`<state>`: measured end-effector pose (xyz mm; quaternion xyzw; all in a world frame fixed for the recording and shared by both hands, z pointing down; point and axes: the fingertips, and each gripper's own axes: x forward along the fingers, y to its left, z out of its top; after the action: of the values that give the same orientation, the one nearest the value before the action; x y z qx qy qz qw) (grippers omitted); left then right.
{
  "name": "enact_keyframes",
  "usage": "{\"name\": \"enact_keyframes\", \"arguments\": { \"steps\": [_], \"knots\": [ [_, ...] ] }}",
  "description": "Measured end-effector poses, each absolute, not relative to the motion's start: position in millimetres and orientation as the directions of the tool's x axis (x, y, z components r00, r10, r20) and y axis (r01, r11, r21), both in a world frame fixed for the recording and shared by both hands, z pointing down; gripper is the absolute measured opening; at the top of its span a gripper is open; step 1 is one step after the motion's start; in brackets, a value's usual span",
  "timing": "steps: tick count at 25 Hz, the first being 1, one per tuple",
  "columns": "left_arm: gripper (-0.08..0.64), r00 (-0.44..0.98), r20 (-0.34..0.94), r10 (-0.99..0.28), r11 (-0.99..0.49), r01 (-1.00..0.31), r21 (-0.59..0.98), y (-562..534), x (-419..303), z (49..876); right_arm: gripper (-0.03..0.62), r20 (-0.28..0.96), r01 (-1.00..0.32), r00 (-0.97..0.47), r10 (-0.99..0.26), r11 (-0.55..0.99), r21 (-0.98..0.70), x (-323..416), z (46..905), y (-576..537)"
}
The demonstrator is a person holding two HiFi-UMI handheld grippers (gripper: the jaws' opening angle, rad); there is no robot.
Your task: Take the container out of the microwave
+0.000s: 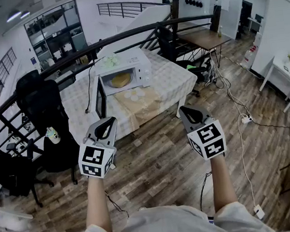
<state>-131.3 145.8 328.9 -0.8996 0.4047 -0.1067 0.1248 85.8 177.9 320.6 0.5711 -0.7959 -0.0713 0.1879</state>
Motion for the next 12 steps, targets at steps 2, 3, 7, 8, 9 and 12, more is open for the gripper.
{"name": "enact_keyframes", "arguments": {
  "steps": [2,3,7,8,9,12],
  "knots": [
    [0.018,0.645,0.094,-0.759,-0.637,-0.705,-0.312,145,-124,327,0.014,0.207,-0.883,-0.288,-0.935,0.342,0.321,92,319,175],
    [0.018,0.642,0.095,-0.761,-0.635,-0.706,-0.313,145,-120,327,0.012,0.199,-0.885,-0.292,-0.935,0.343,0.314,96,318,174],
    [0.018,0.630,0.098,-0.770,-0.625,-0.716,-0.311,148,-103,330,0.014,0.175,-0.898,-0.302,-0.937,0.342,0.277,116,320,171],
    [0.018,0.624,0.098,-0.775,-0.620,-0.722,-0.308,149,-99,332,0.014,0.175,-0.898,-0.303,-0.937,0.342,0.276,122,321,170],
    [0.018,0.616,0.098,-0.782,-0.613,-0.729,-0.304,150,-95,334,0.012,0.177,-0.897,-0.305,-0.936,0.345,0.277,127,323,169],
    [0.018,0.594,0.106,-0.797,-0.596,-0.747,-0.294,153,-83,345,0.014,0.184,-0.891,-0.322,-0.929,0.363,0.273,142,329,164]
  ]
}}
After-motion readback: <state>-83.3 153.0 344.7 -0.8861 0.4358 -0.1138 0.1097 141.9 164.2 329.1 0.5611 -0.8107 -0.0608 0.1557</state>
